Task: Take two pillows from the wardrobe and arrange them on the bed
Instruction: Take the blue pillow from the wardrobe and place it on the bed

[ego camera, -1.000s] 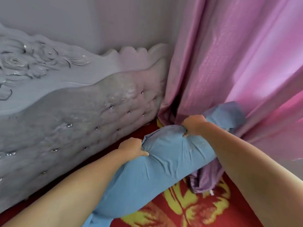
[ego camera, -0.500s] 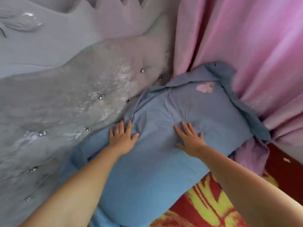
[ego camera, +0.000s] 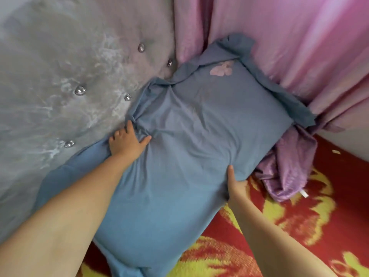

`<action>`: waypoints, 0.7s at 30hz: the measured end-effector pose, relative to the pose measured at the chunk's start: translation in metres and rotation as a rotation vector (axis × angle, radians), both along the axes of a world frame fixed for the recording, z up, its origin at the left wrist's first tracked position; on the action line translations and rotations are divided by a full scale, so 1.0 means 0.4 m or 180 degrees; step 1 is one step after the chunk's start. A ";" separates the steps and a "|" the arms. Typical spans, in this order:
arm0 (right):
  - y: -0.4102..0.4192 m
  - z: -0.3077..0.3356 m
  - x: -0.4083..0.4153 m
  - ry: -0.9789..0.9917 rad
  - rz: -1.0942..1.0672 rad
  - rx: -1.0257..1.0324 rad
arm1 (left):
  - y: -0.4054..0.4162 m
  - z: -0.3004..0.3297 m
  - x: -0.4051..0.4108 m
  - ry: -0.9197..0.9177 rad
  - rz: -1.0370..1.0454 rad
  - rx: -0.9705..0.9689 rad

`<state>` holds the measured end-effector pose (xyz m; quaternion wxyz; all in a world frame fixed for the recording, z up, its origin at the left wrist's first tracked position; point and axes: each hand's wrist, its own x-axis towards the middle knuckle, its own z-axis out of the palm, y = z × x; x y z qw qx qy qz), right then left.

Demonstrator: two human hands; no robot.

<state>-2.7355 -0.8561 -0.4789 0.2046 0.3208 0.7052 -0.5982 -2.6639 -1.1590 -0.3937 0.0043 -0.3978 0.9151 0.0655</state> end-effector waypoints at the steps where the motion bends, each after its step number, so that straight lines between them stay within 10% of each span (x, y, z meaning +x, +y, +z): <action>1: 0.002 -0.004 -0.003 -0.0040 0.0036 -0.0266 | -0.008 0.007 -0.005 -0.0069 0.0017 0.0093; 10: 0.041 0.131 -0.196 0.1511 0.0492 -0.0132 | -0.001 -0.081 0.020 0.0372 0.0445 0.1207; 16: 0.088 0.007 -0.117 0.0305 0.1575 0.0670 | 0.050 -0.122 -0.009 0.0295 0.0279 0.0802; 21: 0.027 0.049 -0.131 0.0475 0.1098 0.0418 | -0.068 0.023 -0.092 0.1806 0.0638 0.0911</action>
